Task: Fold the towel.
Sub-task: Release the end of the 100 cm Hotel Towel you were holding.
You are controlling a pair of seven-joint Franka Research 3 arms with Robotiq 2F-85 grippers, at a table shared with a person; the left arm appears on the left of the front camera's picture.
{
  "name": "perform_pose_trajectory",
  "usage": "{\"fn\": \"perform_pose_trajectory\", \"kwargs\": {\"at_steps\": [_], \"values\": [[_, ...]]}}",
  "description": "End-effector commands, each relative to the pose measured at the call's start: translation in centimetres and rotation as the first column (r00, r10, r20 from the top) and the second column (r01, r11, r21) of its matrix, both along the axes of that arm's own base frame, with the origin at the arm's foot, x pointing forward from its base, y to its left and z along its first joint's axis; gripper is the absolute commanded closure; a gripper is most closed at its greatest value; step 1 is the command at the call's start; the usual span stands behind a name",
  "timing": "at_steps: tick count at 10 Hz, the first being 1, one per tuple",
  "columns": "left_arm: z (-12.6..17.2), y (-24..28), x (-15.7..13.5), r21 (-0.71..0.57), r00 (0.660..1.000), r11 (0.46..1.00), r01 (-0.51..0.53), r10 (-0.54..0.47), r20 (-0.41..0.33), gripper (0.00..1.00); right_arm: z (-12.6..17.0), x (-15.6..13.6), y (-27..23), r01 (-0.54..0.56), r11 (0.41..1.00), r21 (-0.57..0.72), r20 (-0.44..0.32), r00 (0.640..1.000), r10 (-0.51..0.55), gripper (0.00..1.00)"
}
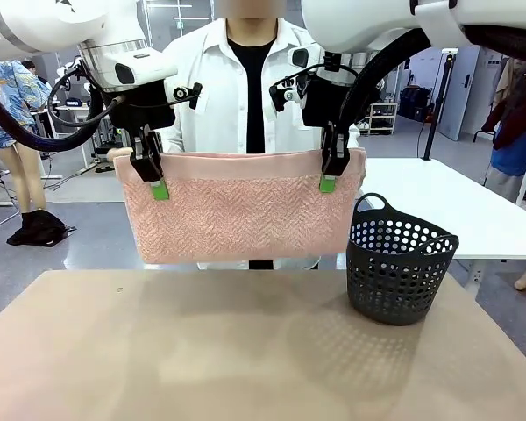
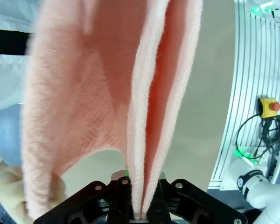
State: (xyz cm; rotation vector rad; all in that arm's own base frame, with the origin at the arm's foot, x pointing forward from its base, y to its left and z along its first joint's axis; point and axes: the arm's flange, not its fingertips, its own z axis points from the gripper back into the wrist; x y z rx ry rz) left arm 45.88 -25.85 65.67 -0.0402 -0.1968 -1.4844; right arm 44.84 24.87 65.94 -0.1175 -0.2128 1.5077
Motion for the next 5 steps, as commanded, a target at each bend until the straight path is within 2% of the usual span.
{"fn": "perform_pose_trajectory", "kwargs": {"at_steps": [1, 5], "values": [[0.36, 0.00, 0.07, 0.004, 1.000, 1.000, 0.003, -0.003, 0.006, 1.00, 0.15, 0.01, -0.20, -0.003, 1.000, -0.007, 0.006, 1.000, 0.003, 1.00], [0.36, 0.00, 0.07, 0.004, 1.000, 1.000, 0.003, -0.003, 0.006, 1.00, 0.15, 0.01, -0.20, -0.003, 1.000, -0.007, 0.006, 1.000, 0.003, 1.00]]}}
